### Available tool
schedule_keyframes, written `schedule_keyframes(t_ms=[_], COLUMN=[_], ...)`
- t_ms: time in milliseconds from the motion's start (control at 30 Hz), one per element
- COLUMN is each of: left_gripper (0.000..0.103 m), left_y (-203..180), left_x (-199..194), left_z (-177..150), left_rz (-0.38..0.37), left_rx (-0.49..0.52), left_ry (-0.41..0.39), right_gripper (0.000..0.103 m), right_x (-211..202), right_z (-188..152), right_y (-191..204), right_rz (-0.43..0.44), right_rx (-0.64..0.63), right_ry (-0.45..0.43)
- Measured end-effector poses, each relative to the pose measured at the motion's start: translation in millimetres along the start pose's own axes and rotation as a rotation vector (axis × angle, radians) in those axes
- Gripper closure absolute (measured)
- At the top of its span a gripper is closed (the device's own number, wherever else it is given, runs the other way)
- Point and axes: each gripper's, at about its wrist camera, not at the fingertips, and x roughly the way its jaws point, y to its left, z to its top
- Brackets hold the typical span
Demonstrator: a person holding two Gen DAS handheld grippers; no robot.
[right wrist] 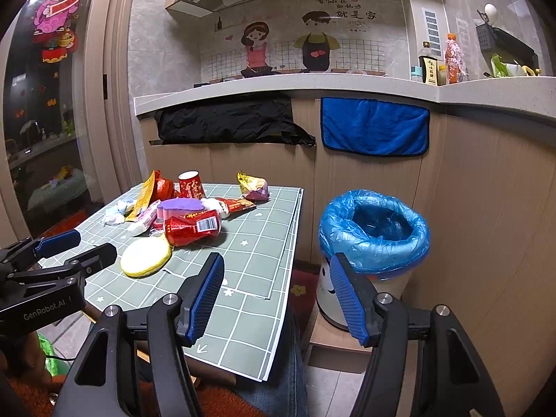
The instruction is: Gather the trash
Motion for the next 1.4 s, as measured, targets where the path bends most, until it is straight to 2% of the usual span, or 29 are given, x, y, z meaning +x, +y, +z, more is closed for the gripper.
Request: schedule_keyframes(t_ms=[200,333,433,667,800,867,1033,1100,1233,1400], left_gripper=[0.034,0.037,0.039,0.039,0.039,0.039,0.041,0.042,0.042,0.042], left_y=[0.5,14.1,29.7,100.6,143.2,161.6,181.9,185.2,193.9,206.5], left_x=[0.0,3.2,14.1,43.0,65.6,80.1,121.1,135.7,151.0,154.9], left_z=[-1.6,1.3,4.2,6.4,1.7,-2.8,-9.8,-10.1,-0.7,6.6], left_rz=[-0.030,-0.077,-0.081,0.070,0.096,0.056,-0.113,-0.131,-0.066,-0.005], left_rx=[-0.011,-0.050,-0.086,-0.202,-0.267,-0.309,-0.383,-0.387,-0.355,-0.355], left_ry=[0.002,0.010,0.044,0.056,0.095,0.139,0.257,0.285,0.267,0.214], right_gripper=[0.043,0.043,0.043,0.043,0.043,0.043,0.043,0.044,0.044,0.044], right_x=[1.6,7.9,15.6,56.4,91.9,109.0,148.6,162.3,189.1,215.6], right_z=[-0.7,-3.0,-1.0,13.4,22.4,25.9,30.6,31.9,34.5,45.7], right_y=[1.1,1.4,3.1,26.8,50.2,61.8,89.2,96.2,105.2,117.7], right_rz=[-0.001,0.004,0.009,0.060,0.162,0.193,0.220,0.229,0.223,0.256], right_rx=[-0.002,-0.004,-0.020,-0.100,-0.144,-0.162,-0.212,-0.218,-0.230,-0.226], right_ry=[0.000,0.011,0.012,0.035,0.087,0.107,0.127,0.142,0.174,0.191])
